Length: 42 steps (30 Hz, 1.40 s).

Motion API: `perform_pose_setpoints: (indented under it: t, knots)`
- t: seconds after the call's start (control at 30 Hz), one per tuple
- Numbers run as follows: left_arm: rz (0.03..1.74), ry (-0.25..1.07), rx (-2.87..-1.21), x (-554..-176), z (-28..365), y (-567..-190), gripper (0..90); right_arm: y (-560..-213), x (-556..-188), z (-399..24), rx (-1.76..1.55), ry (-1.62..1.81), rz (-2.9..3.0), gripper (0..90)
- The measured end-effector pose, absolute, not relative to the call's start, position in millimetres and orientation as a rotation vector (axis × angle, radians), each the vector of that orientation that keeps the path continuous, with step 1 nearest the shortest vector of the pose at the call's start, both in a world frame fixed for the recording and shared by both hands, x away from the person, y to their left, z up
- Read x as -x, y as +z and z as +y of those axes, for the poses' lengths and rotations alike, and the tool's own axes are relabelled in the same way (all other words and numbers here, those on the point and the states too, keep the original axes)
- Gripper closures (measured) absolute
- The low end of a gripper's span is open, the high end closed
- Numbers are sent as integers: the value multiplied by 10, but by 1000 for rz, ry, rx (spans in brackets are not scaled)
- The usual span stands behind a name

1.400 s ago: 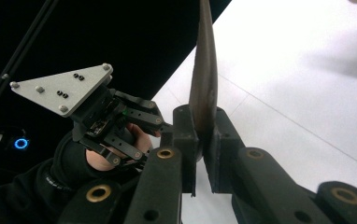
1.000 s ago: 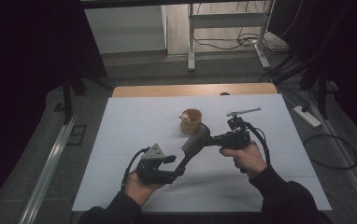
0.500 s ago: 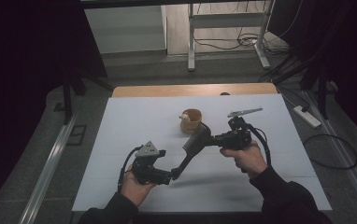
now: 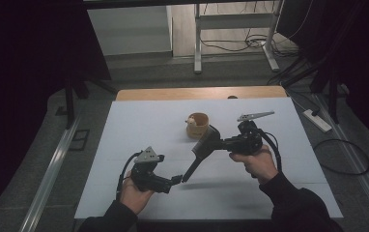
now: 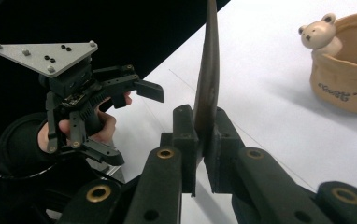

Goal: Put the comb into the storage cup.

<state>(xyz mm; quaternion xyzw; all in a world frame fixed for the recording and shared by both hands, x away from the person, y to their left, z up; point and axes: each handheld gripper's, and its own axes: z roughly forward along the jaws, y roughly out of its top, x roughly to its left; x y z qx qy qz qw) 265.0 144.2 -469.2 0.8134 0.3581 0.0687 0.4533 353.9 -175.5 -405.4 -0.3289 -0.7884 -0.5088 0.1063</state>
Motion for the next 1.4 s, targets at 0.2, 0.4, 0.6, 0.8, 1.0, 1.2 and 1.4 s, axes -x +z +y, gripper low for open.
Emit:
perform_pose_setpoints:
  t: [0.2,0.4,0.6,0.8,1.0,1.2,1.4]
  knots:
    - [895,176,-2017,-2636,1507,-4710,0,-4025,-3537,-1774,977,-1515,-2345,844]
    - [917,185,-2033,-2602,1560,-4718,0,-3995,-3542,-1808,994,-1538,-2346,844]
    - [937,191,-2024,-2567,1645,-4723,0,-3951,-3556,-1856,1016,-1567,-2346,844]
    - [963,190,-2010,-2528,1741,-4723,0,-3926,-3570,-1893,1041,-1589,-2344,844]
    - [997,222,-2022,-2476,1832,-4722,0,-3906,-3585,-1921,1065,-1603,-2344,844]
    - [1045,234,-2018,-2411,1965,-4738,0,-3874,-3597,-1971,1091,-1627,-2343,844]
    - [1084,242,-2017,-2338,2073,-4759,0,-3847,-3627,-2003,1113,-1645,-2336,844]
